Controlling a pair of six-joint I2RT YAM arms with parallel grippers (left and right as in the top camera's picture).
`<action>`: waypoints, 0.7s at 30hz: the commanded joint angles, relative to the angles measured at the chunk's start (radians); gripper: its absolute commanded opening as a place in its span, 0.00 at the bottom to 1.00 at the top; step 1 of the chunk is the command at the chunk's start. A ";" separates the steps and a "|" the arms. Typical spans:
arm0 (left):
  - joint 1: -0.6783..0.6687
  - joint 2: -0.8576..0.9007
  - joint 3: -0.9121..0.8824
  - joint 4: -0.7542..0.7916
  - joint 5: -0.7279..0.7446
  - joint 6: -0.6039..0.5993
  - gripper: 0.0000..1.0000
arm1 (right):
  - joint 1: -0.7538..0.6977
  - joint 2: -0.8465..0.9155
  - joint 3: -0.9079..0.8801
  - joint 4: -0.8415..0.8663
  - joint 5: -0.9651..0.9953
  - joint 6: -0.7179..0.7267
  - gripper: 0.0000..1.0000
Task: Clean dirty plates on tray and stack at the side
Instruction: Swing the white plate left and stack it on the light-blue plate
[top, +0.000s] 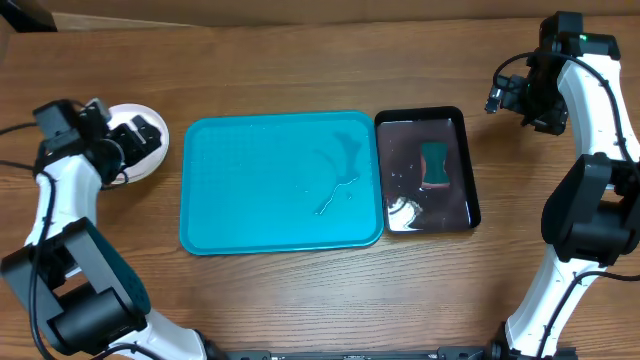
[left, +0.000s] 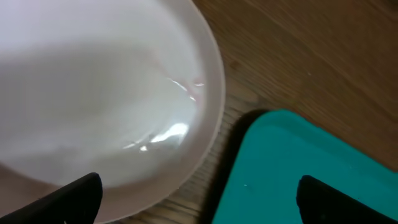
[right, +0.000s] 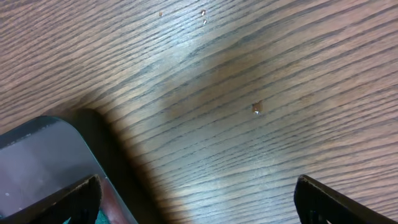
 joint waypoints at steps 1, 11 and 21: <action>-0.040 -0.007 -0.003 -0.002 0.017 0.042 1.00 | 0.001 -0.026 0.007 0.005 0.006 0.004 1.00; -0.068 -0.007 -0.003 -0.002 0.017 0.042 1.00 | 0.001 -0.026 0.007 0.005 0.006 0.004 1.00; -0.068 -0.007 -0.003 -0.002 0.017 0.042 1.00 | 0.001 -0.026 0.007 0.005 0.006 0.004 1.00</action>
